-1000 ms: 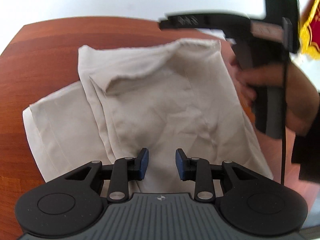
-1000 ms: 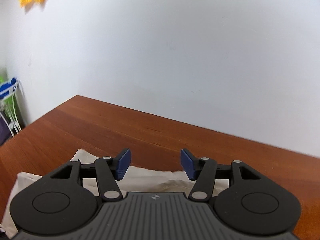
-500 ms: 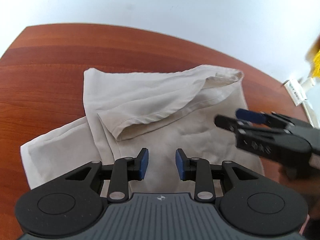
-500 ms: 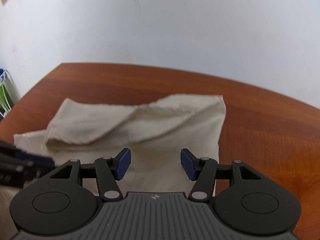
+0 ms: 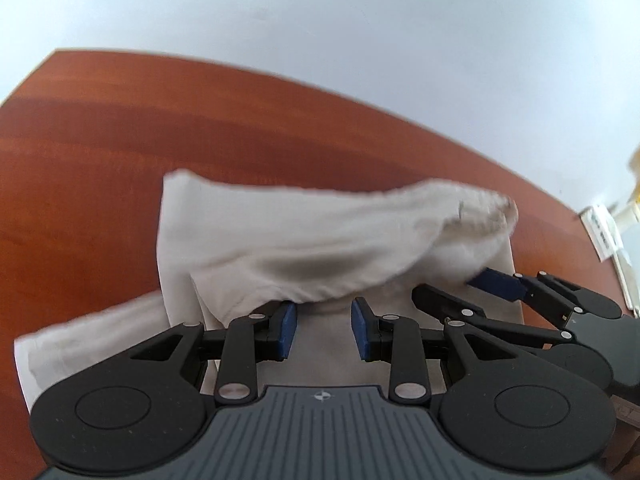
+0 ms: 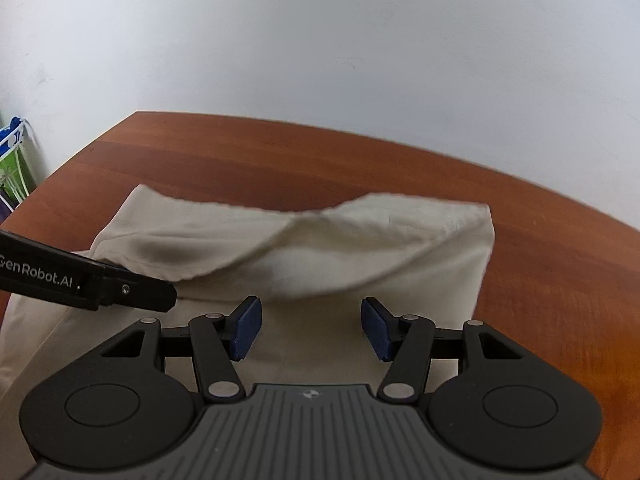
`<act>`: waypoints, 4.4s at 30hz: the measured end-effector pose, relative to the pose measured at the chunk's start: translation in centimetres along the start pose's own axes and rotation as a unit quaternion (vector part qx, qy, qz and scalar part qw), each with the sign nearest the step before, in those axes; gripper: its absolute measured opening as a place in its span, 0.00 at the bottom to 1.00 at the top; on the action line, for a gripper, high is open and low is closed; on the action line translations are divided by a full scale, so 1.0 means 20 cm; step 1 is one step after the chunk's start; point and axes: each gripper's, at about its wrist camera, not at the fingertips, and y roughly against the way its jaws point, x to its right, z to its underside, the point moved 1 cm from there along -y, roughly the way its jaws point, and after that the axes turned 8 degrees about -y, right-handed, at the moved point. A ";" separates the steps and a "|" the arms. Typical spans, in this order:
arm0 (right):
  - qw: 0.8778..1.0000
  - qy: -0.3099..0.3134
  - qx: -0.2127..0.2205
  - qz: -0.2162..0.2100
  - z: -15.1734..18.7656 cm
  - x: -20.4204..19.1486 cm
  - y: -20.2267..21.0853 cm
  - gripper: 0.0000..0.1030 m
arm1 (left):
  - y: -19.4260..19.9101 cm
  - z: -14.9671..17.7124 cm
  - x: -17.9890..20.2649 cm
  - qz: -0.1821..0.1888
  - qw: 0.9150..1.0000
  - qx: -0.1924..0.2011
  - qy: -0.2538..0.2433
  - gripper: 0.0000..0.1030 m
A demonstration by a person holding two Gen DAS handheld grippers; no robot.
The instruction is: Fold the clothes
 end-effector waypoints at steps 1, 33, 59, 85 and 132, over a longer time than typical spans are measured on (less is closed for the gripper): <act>1.000 0.000 0.009 -0.004 -0.02 0.00 0.00 0.61 | 0.01 -0.02 -0.01 -0.001 1.000 0.012 -0.001 0.29; 0.999 0.016 -0.029 -0.036 0.03 -0.04 0.00 0.68 | -0.09 0.06 -0.05 0.047 0.998 -0.031 -0.025 0.33; 1.000 0.017 -0.001 0.001 -0.04 0.07 0.22 0.68 | 0.19 0.11 -0.10 0.025 0.999 0.003 -0.020 0.33; 0.991 -0.021 -0.125 -0.042 0.62 0.11 0.73 0.43 | 0.42 0.69 0.05 0.044 0.992 -0.092 -0.073 0.38; 0.997 -0.059 -0.044 0.006 0.40 -0.04 0.70 0.15 | 0.66 0.76 0.24 0.041 0.988 -0.065 -0.137 0.38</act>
